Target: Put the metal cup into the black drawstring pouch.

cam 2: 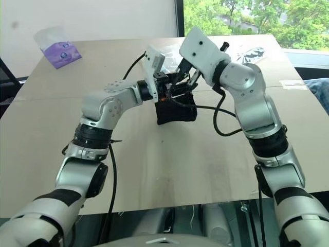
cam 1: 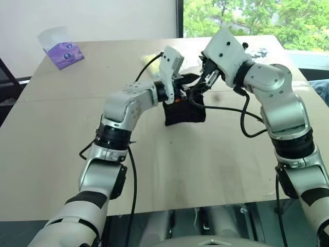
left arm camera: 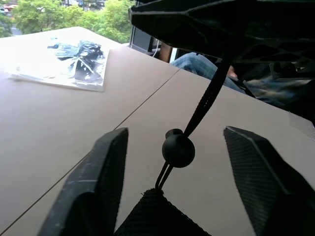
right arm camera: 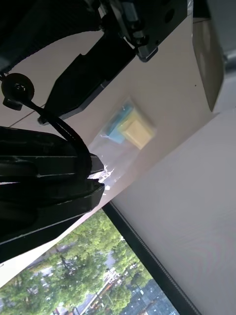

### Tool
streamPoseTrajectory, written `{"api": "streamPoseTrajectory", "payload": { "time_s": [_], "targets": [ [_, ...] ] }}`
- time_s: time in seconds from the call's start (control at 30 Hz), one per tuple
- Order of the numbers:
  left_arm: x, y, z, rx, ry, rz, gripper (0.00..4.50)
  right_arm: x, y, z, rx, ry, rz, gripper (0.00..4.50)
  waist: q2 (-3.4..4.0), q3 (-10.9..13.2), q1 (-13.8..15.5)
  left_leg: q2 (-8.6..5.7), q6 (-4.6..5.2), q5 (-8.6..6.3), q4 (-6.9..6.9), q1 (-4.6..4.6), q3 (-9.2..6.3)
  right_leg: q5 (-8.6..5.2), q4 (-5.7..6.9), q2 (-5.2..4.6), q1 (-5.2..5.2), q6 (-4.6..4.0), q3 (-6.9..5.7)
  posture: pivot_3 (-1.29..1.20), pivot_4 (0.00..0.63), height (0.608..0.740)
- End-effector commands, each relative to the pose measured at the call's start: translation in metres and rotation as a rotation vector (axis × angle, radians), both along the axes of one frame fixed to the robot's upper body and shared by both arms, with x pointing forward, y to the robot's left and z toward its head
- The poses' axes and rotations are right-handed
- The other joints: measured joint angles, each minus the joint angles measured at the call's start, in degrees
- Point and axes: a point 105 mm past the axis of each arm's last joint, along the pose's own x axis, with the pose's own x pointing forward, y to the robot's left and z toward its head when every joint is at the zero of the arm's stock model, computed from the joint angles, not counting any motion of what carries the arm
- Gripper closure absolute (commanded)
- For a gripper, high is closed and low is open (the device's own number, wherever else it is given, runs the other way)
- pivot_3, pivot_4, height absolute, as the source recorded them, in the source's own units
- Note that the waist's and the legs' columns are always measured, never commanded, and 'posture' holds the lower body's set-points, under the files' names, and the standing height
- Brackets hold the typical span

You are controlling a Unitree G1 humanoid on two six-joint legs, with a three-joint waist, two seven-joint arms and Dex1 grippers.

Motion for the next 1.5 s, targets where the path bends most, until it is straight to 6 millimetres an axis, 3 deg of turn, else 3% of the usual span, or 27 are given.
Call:
{"api": "streamPoseTrajectory", "payload": {
  "time_s": [0.03,0.07,0.13,0.3,0.37,0.47,0.53,0.6,0.67,0.8,0.93,0.97,1.07,1.13,1.17,1.27,1.33,1.43,1.5],
  "targets": [
    [-0.002,-0.007,0.011,-0.014,-0.052,-0.038,3.11,-0.011,0.004,0.023,0.011,-0.084,0.019,4.5,0.0,0.0,0.01,0.0,0.0,0.0,0.0,0.0,0.0,0.0,0.0,0.0,0.0,0.0,0.0,0.0,0.15,0.74],
    [-0.002,-0.009,0.01,-0.014,-0.05,-0.045,3.77,-0.011,0.005,0.024,0.012,-0.085,0.019,4.5,0.0,0.0,0.0,0.0,0.0,0.0,0.0,0.0,0.0,0.0,0.0,0.0,0.0,0.0,0.0,0.0,0.15,0.74],
    [-0.001,-0.011,0.008,-0.009,-0.049,-0.048,4.32,-0.012,0.004,0.026,0.016,-0.087,0.019,4.5,0.0,0.0,-0.03,0.0,0.0,0.0,0.0,-0.01,0.0,0.0,0.0,0.0,0.0,0.0,0.0,0.0,0.15,0.74],
    [0.002,-0.012,0.002,0.024,-0.037,-0.054,4.34,-0.006,-0.012,0.037,0.112,-0.076,-0.033,4.5,0.0,0.0,-0.02,0.0,0.0,0.0,0.01,-0.01,0.0,0.0,0.01,0.0,-0.01,0.0,0.0,0.0,0.15,0.74],
    [0.002,-0.01,-0.015,0.089,-0.005,-0.052,4.34,0.014,-0.05,0.055,0.264,-0.076,-0.167,4.5,0.0,0.0,-0.01,0.0,0.0,0.0,0.02,-0.01,0.0,0.0,0.01,0.0,0.0,0.0,0.0,0.0,0.15,0.74],
    [0.005,0.0,-0.046,0.169,0.044,-0.026,4.34,0.039,-0.135,0.078,0.482,-0.11,-0.424,4.5,0.0,0.0,0.34,-0.04,0.01,0.01,0.05,-0.01,0.01,0.0,0.04,-0.03,0.01,0.0,0.0,0.0,0.15,0.74],
    [0.008,0.013,-0.064,0.198,0.082,0.019,4.34,0.046,-0.186,0.082,0.559,-0.134,-0.566,4.5,0.0,0.0,0.65,-0.08,0.04,0.02,0.03,-0.01,-0.02,0.0,0.01,-0.08,0.02,0.0,-0.04,0.0,0.15,0.74],
    [0.006,0.023,-0.075,0.216,0.1,0.041,4.34,0.05,-0.213,0.073,0.548,-0.126,-0.635,4.5,-0.02,0.01,0.43,-0.07,0.04,0.02,-0.02,-0.01,-0.01,0.0,-0.03,-0.07,0.02,0.0,-0.05,0.0,0.15,0.74],
    [0.003,0.027,-0.08,0.221,0.107,0.049,4.34,0.053,-0.227,0.056,0.518,-0.091,-0.666,4.5,0.07,0.01,0.03,-0.07,0.05,0.02,-0.12,-0.01,0.12,0.0,0.0,-0.09,-0.03,0.0,0.1,0.0,0.15,0.74],
    [0.0,0.022,-0.081,0.199,0.104,0.057,4.34,0.059,-0.221,0.007,0.436,0.039,-0.638,4.5,0.09,0.01,-0.72,-0.01,0.05,0.02,-0.15,-0.01,0.17,0.0,0.07,0.02,-0.14,0.0,0.33,0.0,0.15,0.74],
    [-0.003,0.004,-0.074,0.158,0.057,0.045,4.34,0.048,-0.182,-0.048,0.4,0.227,-0.456,4.5,0.11,-0.01,-0.36,-0.01,0.06,0.02,0.01,0.0,0.17,0.01,0.12,0.02,-0.1,0.01,0.34,0.0,0.15,0.74],
    [-0.005,0.0,-0.072,0.144,0.065,0.035,3.84,0.044,-0.179,-0.06,0.37,0.246,-0.444,4.5,0.11,-0.01,-0.35,-0.01,0.07,0.02,0.03,0.01,0.18,0.01,0.13,0.03,-0.08,0.01,0.35,0.0,0.15,0.74],
    [-0.011,-0.001,-0.056,0.075,0.044,0.016,2.55,0.025,-0.177,-0.093,0.322,0.325,-0.417,3.56,0.11,-0.01,0.09,-0.01,0.07,0.03,0.06,0.01,0.16,0.01,0.17,0.04,-0.07,0.01,0.33,0.0,0.15,0.74],
    [-0.014,0.008,-0.044,0.033,0.015,0.029,1.67,0.011,-0.182,-0.101,0.326,0.348,-0.419,2.73,0.11,-0.01,0.21,0.0,0.07,0.02,0.06,-0.01,0.14,0.01,0.16,0.04,-0.07,0.01,0.31,0.0,0.15,0.74],
    [-0.017,0.019,-0.037,-0.016,0.035,0.043,1.12,-0.002,-0.187,-0.105,0.318,0.361,-0.414,2.17,0.11,-0.01,0.13,0.0,0.07,0.02,0.06,-0.01,0.14,0.01,0.15,0.03,-0.08,0.01,0.32,0.0,0.15,0.74],
    [-0.023,0.056,-0.033,-0.076,0.06,0.125,0.0,-0.044,-0.178,-0.11,0.349,0.395,-0.29,0.83,0.16,-0.04,0.11,0.04,0.08,0.02,0.03,-0.02,0.13,0.01,0.13,0.04,-0.08,0.02,0.32,0.0,0.15,0.74],
    [-0.029,0.084,-0.042,-0.043,0.036,0.23,0.0,-0.072,-0.173,-0.119,0.313,0.415,-0.245,0.09,0.24,-0.09,-0.04,0.09,0.08,0.01,-0.04,0.05,0.13,0.01,0.12,0.11,-0.07,0.01,0.37,0.0,0.15,0.74],
    [-0.044,0.115,-0.043,-0.094,-0.101,0.378,0.0,-0.101,-0.168,-0.115,0.38,0.373,-0.193,0.09,0.24,-0.11,0.4,0.11,0.08,0.01,-0.01,0.23,0.13,0.01,0.11,0.13,0.11,0.02,0.4,0.0,0.15,0.74],
    [-0.056,0.125,-0.047,-0.078,-0.185,0.415,0.0,-0.114,-0.166,-0.108,0.429,0.323,-0.154,0.09,0.2,-0.11,0.77,0.09,0.09,0.01,0.08,0.34,0.13,0.02,0.07,0.08,0.28,0.04,0.4,0.0,0.15,0.74]
  ]
}}
